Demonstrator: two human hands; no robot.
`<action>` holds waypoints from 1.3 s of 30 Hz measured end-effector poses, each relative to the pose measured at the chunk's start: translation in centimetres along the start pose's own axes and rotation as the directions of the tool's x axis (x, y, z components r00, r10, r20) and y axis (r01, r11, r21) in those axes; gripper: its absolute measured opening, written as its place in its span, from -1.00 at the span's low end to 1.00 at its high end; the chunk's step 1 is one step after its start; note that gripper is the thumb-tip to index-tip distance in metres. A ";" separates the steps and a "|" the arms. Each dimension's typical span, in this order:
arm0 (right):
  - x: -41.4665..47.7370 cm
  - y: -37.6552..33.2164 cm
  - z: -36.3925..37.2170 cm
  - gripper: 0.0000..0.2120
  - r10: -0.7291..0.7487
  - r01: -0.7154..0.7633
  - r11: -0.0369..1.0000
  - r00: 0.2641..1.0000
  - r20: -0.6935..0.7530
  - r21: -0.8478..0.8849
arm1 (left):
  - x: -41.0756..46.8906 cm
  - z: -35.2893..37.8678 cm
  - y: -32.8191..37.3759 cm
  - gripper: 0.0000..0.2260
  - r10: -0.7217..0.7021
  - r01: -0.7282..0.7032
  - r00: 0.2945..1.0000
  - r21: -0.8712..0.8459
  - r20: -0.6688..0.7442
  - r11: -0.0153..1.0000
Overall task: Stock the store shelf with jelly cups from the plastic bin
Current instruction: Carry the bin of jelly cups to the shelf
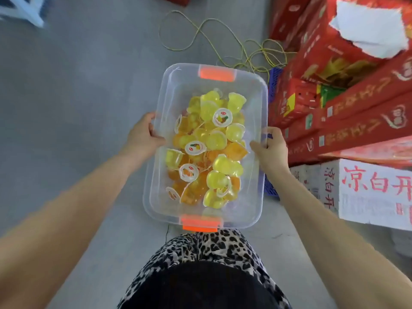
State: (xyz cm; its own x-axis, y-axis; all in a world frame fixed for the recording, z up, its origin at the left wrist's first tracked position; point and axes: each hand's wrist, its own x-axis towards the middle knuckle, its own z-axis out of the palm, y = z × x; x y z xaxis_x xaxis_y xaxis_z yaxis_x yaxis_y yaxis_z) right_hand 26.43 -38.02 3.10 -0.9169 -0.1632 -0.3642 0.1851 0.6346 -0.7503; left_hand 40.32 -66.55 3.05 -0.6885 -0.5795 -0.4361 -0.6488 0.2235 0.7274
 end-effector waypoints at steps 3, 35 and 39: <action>3.6 -4.8 4.6 -0.63 -0.079 0.083 0.995 0.993 0.083 -0.049 | 2.1 -4.2 -1.7 -0.47 -0.063 0.055 0.993 -0.080 -0.101 0.995; 29.8 -62.2 64.5 -0.62 -0.301 0.448 0.874 0.804 0.513 -0.189 | 43.8 -60.0 -15.0 -0.57 -0.418 0.228 0.757 -0.396 -0.503 0.889; 33.9 -69.7 70.0 -0.69 -0.310 0.461 0.868 0.795 0.522 -0.186 | 50.8 -66.5 -13.9 -0.57 -0.414 0.210 0.751 -0.408 -0.515 0.889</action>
State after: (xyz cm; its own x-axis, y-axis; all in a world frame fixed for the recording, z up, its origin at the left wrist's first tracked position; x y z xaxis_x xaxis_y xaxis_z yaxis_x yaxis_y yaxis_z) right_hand 7.16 -140.66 4.46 -0.6013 -0.7206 -0.3452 -0.3276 0.6163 -0.7161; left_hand 35.92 -151.27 5.99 -0.0814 -0.9312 -0.3552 -0.5891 -0.2425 0.7708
